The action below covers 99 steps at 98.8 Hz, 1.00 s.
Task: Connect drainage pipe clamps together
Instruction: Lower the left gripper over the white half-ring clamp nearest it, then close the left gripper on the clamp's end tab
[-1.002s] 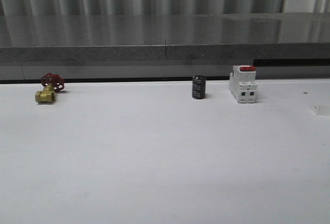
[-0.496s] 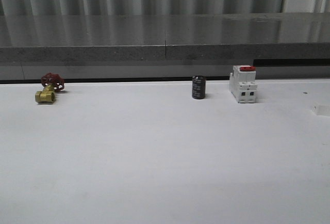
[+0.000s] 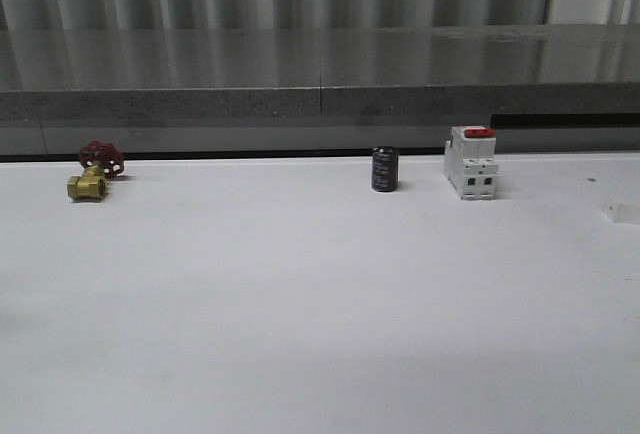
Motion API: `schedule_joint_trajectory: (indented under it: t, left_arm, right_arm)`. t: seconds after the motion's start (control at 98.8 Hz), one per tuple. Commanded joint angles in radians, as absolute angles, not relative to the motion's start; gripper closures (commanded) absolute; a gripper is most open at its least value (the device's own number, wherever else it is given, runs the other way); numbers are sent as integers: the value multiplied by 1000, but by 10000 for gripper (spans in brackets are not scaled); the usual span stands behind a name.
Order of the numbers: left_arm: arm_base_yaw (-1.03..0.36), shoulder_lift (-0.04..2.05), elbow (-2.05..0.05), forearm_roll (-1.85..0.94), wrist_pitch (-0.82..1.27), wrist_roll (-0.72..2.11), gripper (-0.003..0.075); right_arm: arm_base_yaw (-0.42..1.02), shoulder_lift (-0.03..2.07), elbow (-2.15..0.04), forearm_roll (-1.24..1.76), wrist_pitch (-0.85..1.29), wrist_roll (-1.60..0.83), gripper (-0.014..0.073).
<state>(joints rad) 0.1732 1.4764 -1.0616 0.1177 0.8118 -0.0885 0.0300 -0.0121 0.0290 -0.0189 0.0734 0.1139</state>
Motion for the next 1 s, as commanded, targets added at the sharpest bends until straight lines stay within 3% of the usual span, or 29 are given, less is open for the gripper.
schedule_joint_trajectory:
  t: [0.0,0.526,0.992]
  left_arm:
    - [212,1526,-1142,103,805,-55,134]
    - [288,1858,-1365,55,803,172,134]
    - [293,1982,-1455,50,803,226,134]
  right_arm:
    - [22,-30,10,-16,-12,109,661]
    - [22,-30,10,-16,-12,109,661]
    - [22,-30,10,-16,-12,109,661]
